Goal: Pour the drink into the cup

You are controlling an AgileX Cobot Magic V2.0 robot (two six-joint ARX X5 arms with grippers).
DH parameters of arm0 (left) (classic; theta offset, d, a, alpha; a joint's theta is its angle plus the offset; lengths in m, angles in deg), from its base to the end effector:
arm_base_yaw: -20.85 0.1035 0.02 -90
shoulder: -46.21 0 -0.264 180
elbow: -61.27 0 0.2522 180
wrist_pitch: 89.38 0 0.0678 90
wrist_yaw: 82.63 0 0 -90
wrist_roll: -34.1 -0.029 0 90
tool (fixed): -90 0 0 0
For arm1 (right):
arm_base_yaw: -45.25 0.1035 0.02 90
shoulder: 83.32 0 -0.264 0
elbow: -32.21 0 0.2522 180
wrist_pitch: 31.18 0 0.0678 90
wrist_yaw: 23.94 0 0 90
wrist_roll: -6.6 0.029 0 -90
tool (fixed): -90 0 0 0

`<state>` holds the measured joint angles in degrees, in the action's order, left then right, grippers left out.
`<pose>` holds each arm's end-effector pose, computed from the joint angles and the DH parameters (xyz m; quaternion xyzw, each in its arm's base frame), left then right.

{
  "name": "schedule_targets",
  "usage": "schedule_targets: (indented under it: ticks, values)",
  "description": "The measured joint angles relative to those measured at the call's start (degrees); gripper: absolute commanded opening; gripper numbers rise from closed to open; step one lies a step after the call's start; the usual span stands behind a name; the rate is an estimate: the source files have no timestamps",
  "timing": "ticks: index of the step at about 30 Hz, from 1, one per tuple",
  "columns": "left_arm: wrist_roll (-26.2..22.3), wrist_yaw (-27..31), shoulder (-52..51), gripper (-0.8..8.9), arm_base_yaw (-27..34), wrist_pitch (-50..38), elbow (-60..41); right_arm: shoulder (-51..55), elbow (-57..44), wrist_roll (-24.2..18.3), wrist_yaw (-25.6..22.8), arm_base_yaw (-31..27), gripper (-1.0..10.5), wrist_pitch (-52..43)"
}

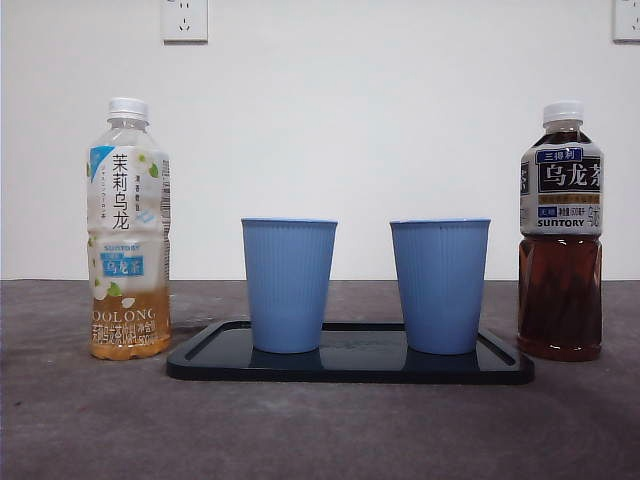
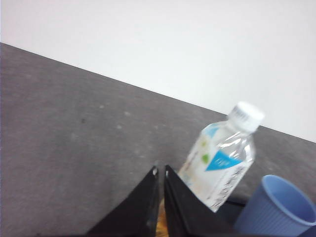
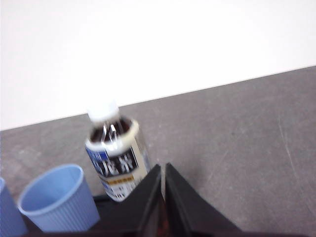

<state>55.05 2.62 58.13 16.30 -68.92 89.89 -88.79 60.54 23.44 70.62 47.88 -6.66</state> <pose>0.0992 -0.0103 0.2242 -0.1812 0.0470 -0.0737 0.9796 0.0861 0.0063 0.2238 0.1464 0.0235 0.0599 0.9871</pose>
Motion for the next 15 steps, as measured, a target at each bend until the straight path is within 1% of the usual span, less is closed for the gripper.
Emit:
schedule_targets:
  ticks: [3,6,9,12,15]
  values:
    - [0.2,-1.8,5.0,0.16,-0.8,1.4,5.6,-3.8,5.3,0.2,1.5,0.0,0.1,2.0]
    - [0.0,-5.2,10.3,0.16,-1.4,4.3,12.7,-7.7,11.0,0.1,5.7,0.0,0.1,4.4]
    - [-1.4,-9.4,15.2,0.16,-1.8,8.9,19.9,-11.4,16.6,-0.4,9.9,0.0,0.1,8.0]
    - [-4.0,-14.2,19.5,0.16,-2.2,13.4,25.9,-15.0,21.6,-2.4,14.4,0.0,0.1,11.6]
    - [-7.4,-18.9,22.8,0.16,-2.9,16.2,30.1,-18.5,25.6,-6.1,20.4,0.0,0.1,15.6]
